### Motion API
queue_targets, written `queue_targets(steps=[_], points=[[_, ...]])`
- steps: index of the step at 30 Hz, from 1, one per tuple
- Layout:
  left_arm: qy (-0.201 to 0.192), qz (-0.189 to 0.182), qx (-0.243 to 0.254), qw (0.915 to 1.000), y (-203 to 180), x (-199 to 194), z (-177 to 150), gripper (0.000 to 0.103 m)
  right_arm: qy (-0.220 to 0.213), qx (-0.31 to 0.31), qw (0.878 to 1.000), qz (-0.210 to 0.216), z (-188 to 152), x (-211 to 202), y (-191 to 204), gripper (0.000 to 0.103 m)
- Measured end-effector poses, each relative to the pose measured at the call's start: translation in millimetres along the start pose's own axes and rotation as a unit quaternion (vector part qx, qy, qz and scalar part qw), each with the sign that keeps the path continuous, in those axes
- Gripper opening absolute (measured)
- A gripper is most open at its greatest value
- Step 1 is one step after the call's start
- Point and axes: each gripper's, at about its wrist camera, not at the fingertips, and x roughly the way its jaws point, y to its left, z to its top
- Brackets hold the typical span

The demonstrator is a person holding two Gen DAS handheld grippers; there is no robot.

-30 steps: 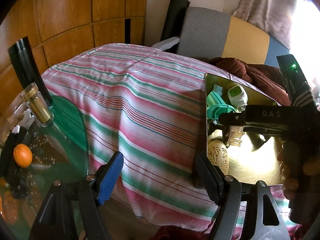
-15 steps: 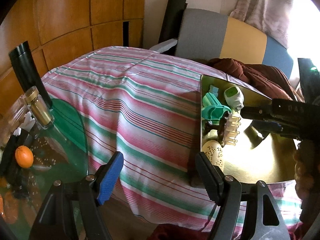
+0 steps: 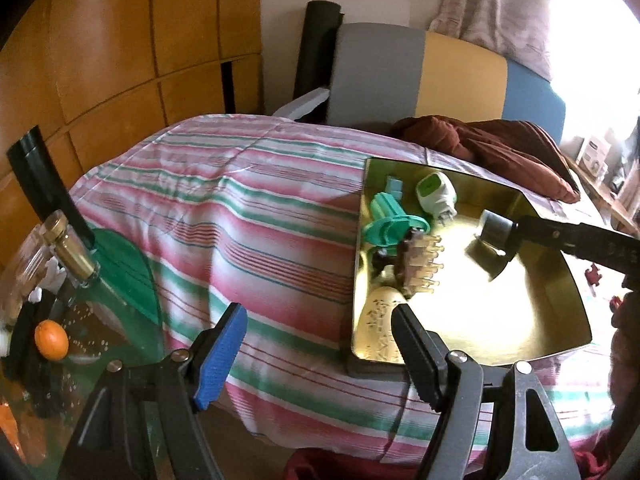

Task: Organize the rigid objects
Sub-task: 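Move both grippers back to the remaining red and orange toys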

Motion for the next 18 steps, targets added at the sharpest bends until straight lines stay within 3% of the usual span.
queue_targets(steps=[18], points=[[-0.002, -0.028, 0.069, 0.9972, -56, -5, 7, 0.075, -0.047, 0.068, 0.991, -0.1, -6, -59, -118, 0.061]])
